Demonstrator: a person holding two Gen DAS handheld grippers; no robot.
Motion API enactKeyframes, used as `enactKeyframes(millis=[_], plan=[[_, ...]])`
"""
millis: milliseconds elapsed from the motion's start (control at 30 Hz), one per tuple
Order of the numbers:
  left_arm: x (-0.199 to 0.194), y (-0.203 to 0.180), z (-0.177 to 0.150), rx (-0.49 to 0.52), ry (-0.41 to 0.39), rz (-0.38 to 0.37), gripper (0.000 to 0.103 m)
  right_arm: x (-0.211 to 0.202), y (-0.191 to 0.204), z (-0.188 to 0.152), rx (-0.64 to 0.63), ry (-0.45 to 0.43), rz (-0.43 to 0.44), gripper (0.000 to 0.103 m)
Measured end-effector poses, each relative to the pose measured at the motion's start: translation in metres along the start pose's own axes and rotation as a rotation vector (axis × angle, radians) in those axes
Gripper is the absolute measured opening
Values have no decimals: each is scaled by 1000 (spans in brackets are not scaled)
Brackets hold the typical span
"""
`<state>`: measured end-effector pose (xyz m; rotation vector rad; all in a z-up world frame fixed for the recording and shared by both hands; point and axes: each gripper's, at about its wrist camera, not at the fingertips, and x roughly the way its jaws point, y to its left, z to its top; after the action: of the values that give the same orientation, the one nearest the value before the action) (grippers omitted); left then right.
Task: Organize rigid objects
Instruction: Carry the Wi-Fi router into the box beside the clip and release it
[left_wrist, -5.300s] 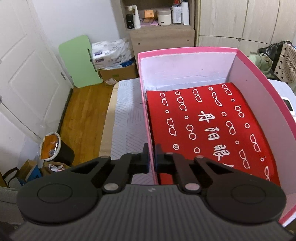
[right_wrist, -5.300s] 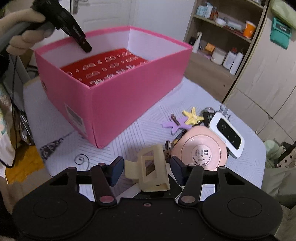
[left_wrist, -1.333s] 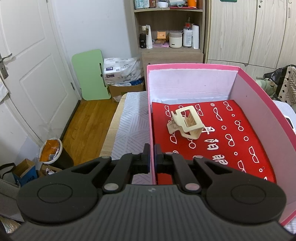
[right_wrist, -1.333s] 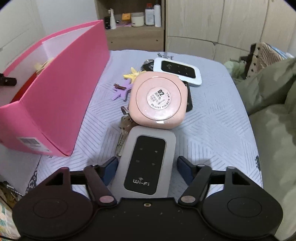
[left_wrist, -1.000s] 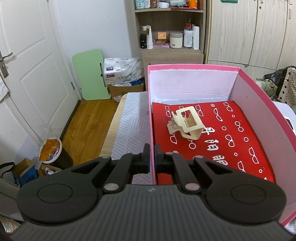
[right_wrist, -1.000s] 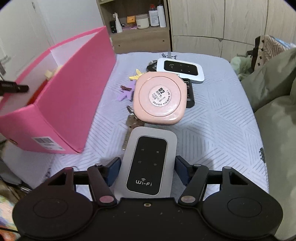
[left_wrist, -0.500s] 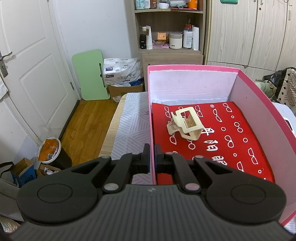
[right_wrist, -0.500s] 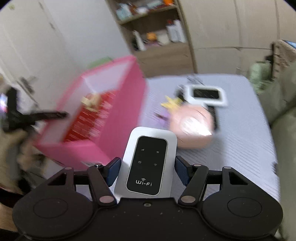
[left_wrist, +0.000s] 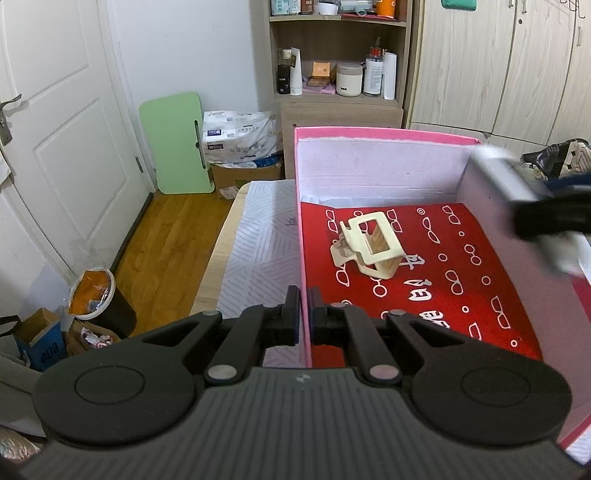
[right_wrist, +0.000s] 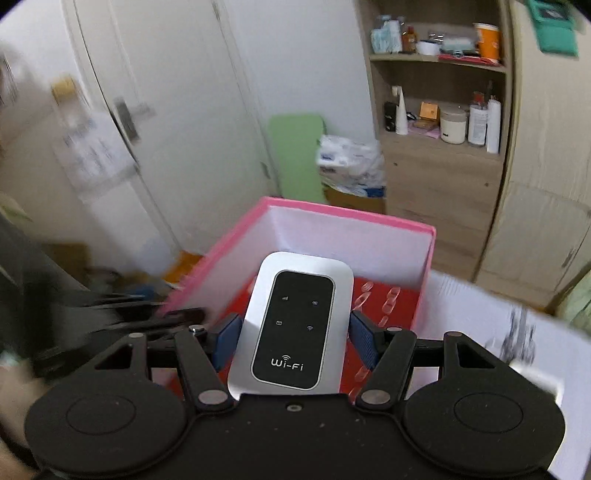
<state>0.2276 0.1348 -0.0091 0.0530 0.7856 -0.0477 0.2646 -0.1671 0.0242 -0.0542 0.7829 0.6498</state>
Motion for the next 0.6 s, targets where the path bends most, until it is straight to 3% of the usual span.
enactKeyframes(millis=[233, 600], plan=[[0, 1, 0, -4, 0, -2, 4, 94, -3, 28, -68, 187, -155, 68], [0, 0, -1, 5, -9, -2, 4, 104, -7, 26, 70, 276, -137, 69]])
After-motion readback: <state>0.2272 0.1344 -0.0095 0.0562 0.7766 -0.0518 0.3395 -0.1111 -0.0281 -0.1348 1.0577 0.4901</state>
